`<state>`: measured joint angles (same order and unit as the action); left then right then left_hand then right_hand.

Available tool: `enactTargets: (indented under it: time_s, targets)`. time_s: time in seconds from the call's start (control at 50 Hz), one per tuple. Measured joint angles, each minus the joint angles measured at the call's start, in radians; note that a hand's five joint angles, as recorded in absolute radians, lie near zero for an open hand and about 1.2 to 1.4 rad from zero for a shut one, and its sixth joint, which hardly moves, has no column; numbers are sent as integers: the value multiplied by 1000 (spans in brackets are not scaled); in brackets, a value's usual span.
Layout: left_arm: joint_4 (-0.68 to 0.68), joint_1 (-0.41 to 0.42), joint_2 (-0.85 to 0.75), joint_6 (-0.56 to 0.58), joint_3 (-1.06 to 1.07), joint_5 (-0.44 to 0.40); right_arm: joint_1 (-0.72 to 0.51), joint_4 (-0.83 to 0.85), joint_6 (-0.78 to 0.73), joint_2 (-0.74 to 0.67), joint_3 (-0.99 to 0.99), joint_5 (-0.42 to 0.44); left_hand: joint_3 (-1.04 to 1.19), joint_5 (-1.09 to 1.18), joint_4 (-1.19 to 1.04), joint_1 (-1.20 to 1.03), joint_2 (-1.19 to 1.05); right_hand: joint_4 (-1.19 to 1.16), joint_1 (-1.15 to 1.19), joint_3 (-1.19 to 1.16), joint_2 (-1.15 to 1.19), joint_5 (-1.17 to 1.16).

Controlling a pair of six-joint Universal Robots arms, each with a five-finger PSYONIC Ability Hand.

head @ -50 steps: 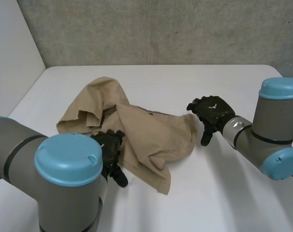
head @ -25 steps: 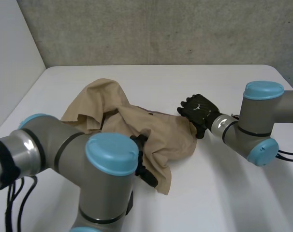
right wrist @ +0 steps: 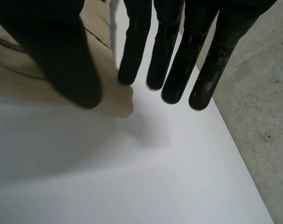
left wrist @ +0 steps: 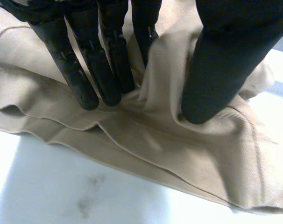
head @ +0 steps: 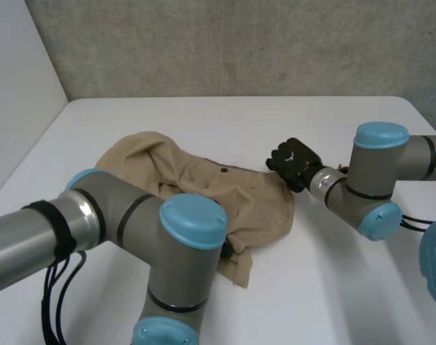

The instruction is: Fold the shorts.

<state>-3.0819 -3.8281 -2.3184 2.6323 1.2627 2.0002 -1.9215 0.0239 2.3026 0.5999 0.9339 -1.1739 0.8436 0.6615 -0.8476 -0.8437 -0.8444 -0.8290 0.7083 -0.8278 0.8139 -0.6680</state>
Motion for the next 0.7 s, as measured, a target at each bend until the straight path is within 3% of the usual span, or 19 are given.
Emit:
enactTargets:
  time_s: [0.04,0.06,0.12,0.24,0.7]
  targets:
    - [1,-4,8,1,3,8,1,-1,2,2,4,0,60,62,-59,-55,-61,0,0,0,0,0]
    - [1,-7,14,1,5,12,1,-1,3,3,6,0,60,62,-59,-55,-61,162,-128,162,-144,160]
    - [2,-18,39,2,15,20,3,-3,3,7,11,0,63,64,-62,-58,-68,247,-198,246,-226,249]
    - [1,-39,78,14,34,23,9,-14,-1,10,15,2,63,64,-62,-58,-68,311,-254,309,-294,317]
    - [2,-81,127,70,54,21,2,-33,-7,3,-13,14,88,83,-87,-78,-91,263,-230,262,-249,292]
